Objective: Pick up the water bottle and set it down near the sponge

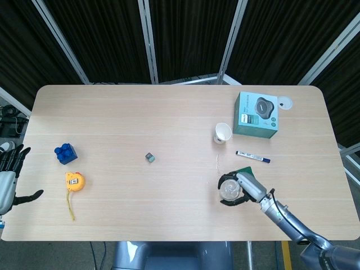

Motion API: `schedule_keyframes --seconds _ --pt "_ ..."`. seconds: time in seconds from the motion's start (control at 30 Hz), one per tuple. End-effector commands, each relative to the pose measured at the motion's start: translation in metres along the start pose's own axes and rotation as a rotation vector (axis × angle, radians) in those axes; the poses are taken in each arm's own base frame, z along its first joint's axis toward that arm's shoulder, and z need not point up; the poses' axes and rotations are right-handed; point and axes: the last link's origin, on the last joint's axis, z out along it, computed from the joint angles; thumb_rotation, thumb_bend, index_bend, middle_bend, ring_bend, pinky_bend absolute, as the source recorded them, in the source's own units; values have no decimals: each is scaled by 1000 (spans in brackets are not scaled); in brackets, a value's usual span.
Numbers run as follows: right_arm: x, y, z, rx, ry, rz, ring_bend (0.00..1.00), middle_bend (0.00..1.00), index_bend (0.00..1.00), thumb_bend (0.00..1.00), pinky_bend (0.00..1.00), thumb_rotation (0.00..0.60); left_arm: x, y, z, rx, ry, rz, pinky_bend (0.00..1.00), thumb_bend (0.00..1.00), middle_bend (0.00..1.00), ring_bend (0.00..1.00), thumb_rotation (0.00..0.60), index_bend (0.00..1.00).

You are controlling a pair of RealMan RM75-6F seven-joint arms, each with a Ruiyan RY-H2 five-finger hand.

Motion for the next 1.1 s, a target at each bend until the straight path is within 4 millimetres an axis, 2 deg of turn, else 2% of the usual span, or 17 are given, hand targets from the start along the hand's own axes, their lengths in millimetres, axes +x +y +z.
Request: schedule_keyframes --seconds 0.03,0.2,0.43,0.63,1.1 --pt "41 11 6 -111 136 -108 416 503 538 441 353 600 0 0 0 -3 0 -2 0 0 0 0 600 0" --pt "66 22 11 -226 212 -206 420 507 538 453 356 600 2 1 0 -6 2 -8 0 0 0 0 600 0" --pt "90 39 18 -400 269 -356 456 539 549 564 368 600 2 1 0 -7 -1 -13 0 0 0 0 600 0" --pt "91 42 32 -514 255 -497 478 549 562 619 376 600 3 0 2 -3 0 -15 0 0 0 0 600 0" --pt "88 39 72 -724 207 -592 533 602 587 646 389 600 5 -3 3 9 5 -22 0 0 0 0 600 0"
